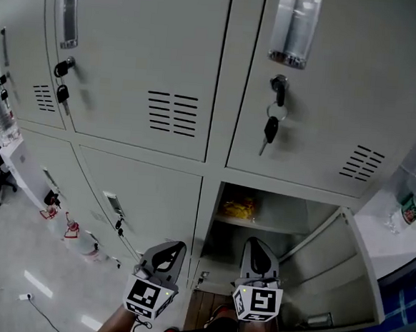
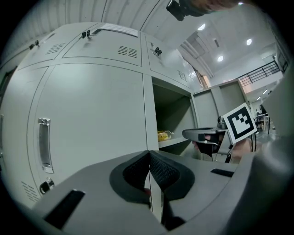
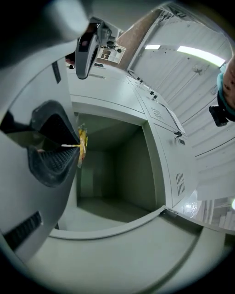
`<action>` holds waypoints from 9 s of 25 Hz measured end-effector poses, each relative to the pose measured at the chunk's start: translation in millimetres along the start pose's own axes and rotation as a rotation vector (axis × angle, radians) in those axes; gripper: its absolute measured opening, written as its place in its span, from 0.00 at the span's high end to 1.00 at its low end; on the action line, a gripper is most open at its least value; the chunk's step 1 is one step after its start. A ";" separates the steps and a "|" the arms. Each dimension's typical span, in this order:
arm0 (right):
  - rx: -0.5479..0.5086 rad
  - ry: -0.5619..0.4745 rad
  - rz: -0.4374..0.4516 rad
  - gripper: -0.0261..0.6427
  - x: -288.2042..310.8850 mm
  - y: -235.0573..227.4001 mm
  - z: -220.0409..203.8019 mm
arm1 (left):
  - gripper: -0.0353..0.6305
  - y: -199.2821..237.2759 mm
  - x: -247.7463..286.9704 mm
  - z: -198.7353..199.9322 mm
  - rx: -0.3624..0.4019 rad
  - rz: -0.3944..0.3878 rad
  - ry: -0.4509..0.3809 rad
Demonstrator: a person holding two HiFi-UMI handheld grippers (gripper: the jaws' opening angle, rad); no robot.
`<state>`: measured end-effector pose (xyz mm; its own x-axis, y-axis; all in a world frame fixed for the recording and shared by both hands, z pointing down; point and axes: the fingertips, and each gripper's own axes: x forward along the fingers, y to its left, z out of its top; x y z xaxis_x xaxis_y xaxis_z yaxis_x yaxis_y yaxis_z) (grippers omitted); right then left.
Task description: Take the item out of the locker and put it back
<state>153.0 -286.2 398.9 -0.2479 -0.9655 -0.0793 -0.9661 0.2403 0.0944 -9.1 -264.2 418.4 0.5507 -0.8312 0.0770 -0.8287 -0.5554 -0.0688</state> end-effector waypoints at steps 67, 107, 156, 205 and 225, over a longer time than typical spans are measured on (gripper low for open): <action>-0.013 -0.026 -0.210 0.94 -87.4 -19.8 50.2 | 0.91 -38.9 -38.9 12.8 0.005 -0.137 -0.042; 0.098 0.123 -0.367 0.94 -216.6 15.7 -18.8 | 0.91 -110.1 -70.3 -17.2 0.024 -0.327 0.019; 0.180 0.261 -0.031 0.94 5.7 16.4 -146.1 | 0.91 -0.7 -24.5 -99.7 -0.095 0.042 0.209; 0.186 0.290 -0.020 0.69 7.0 19.7 -166.4 | 0.91 6.2 -31.0 -110.6 -0.101 0.028 0.229; 0.064 0.199 -0.143 0.72 -97.1 41.8 -65.9 | 0.91 -31.2 -74.4 -37.3 -0.041 -0.142 0.051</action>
<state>141.4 -189.0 475.9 -0.0959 -0.9893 0.1100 -0.9945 0.1000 0.0324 -27.9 -184.0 452.0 0.6574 -0.7416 0.1334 -0.7471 -0.6646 -0.0126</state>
